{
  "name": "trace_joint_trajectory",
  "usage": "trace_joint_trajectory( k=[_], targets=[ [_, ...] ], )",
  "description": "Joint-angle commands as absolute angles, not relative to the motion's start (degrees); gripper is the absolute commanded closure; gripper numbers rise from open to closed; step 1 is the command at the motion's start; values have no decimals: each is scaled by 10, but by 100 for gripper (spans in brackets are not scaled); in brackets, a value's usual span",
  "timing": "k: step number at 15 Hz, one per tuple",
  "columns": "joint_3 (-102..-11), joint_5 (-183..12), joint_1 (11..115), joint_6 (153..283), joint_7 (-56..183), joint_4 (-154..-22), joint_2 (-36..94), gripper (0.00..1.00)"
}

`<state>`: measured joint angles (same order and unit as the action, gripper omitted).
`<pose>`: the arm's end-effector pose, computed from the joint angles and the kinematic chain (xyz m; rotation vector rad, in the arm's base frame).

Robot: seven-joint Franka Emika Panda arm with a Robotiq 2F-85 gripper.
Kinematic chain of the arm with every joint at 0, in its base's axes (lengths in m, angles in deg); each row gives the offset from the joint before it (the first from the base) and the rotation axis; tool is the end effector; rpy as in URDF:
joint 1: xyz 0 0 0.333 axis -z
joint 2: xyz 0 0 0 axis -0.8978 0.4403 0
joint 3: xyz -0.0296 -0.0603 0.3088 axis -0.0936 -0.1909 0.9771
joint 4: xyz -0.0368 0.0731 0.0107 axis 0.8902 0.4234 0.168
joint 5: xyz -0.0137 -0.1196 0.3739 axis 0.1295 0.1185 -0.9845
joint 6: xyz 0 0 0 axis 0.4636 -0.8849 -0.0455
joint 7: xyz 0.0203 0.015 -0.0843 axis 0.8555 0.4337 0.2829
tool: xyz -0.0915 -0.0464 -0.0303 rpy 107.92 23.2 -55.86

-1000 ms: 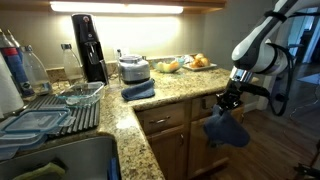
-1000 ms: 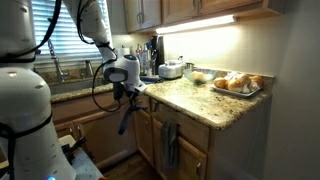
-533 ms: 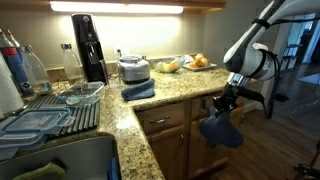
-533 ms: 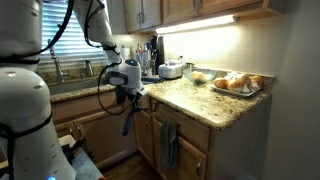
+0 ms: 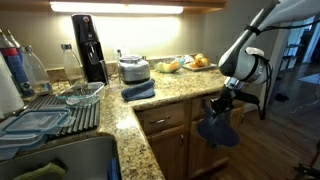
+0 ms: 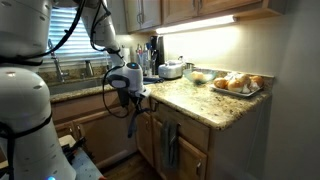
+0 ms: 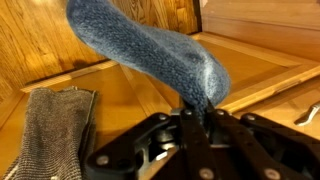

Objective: Pick up the towel and place it on the hook

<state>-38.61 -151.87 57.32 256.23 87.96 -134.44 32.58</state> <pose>0.4640 0.1062 0.1718 -2.7417 0.5914 -0.2370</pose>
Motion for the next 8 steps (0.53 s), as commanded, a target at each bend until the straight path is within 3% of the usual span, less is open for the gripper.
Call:
trace_joint_trajectory(
  k=[1,8],
  targets=[
    [-381,-1531,583,2593,911,-1332,348,96],
    [-380,-1529,596,2624,928,-1311,374,96]
  ],
)
